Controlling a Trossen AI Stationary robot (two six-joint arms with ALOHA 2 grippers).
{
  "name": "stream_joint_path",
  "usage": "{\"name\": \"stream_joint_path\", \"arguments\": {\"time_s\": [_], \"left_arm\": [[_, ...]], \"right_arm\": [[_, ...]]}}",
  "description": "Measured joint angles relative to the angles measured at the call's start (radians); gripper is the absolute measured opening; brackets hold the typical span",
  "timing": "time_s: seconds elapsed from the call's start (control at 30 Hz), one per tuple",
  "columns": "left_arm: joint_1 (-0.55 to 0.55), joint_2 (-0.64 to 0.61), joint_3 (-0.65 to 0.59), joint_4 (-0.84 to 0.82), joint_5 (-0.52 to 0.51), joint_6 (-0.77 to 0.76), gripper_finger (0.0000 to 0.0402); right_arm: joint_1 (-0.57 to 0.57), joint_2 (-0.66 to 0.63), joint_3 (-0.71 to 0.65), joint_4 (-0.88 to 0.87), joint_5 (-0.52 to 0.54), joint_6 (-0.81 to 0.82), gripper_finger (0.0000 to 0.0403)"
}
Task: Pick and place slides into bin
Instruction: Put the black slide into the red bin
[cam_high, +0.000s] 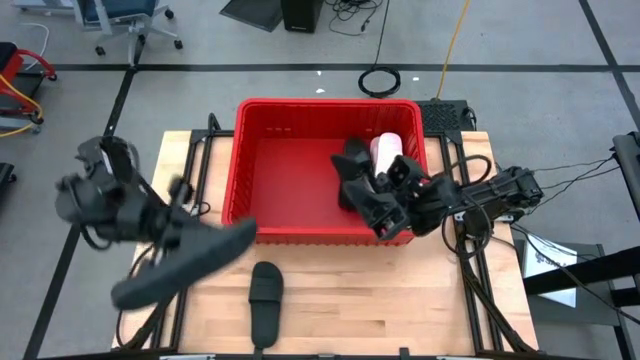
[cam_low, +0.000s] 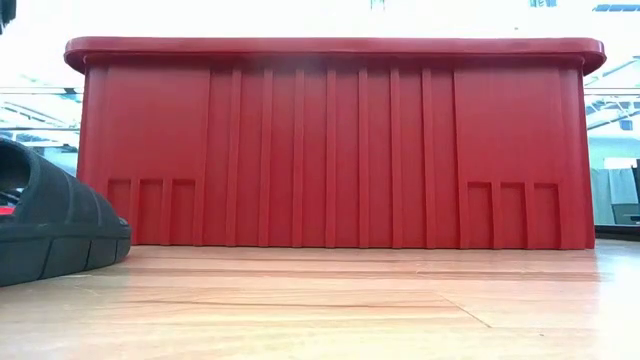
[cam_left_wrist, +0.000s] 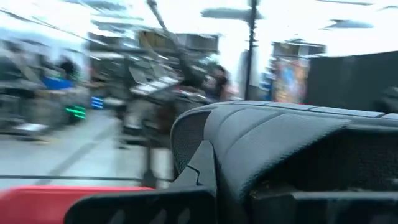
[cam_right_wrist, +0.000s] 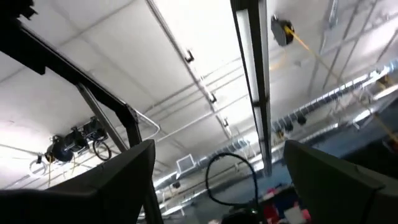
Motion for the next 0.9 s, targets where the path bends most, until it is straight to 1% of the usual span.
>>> {"name": "stream_joint_path", "arguments": {"time_s": [0.17, 0.3, 0.37, 0.43, 0.53, 0.6, 0.7, 0.83, 0.9], "left_arm": [[0.111, -0.075, 0.000, 0.006, -0.112, 0.075, 0.0000], [0.223, -0.092, 0.028, -0.032, -0.126, 0.174, 0.0000], [0.286, -0.079, 0.066, -0.096, -0.128, 0.210, 0.0000], [0.359, -0.048, 0.124, -0.191, -0.129, 0.216, 0.0000], [0.490, 0.028, 0.231, -0.368, -0.119, 0.200, 0.0000], [0.583, 0.088, 0.312, -0.502, -0.082, 0.185, 0.0000], [0.738, 0.190, 0.422, -0.667, 0.035, 0.157, 0.0000], [0.948, 0.320, 0.511, -0.773, 0.232, 0.156, 0.0000], [1.036, 0.387, 0.529, -0.790, 0.292, 0.167, 0.0000]], "right_arm": [[0.000, 0.000, 0.000, 0.051, 0.014, -0.068, 0.0348], [0.000, -0.004, 0.000, 0.052, 0.079, -0.134, 0.0348], [0.000, -0.014, 0.000, 0.051, 0.131, -0.177, 0.0348], [-0.005, -0.034, 0.000, 0.048, 0.205, -0.214, 0.0348], [-0.018, -0.083, 0.000, -0.037, 0.333, -0.240, 0.0348], [-0.029, -0.127, 0.000, -0.150, 0.429, -0.261, 0.0348], [-0.058, -0.202, 0.000, -0.334, 0.539, -0.273, 0.0348], [-0.096, -0.299, 0.000, -0.560, 0.608, -0.274, 0.0348], [-0.114, -0.340, 0.000, -0.642, 0.608, -0.273, 0.0348]]}}
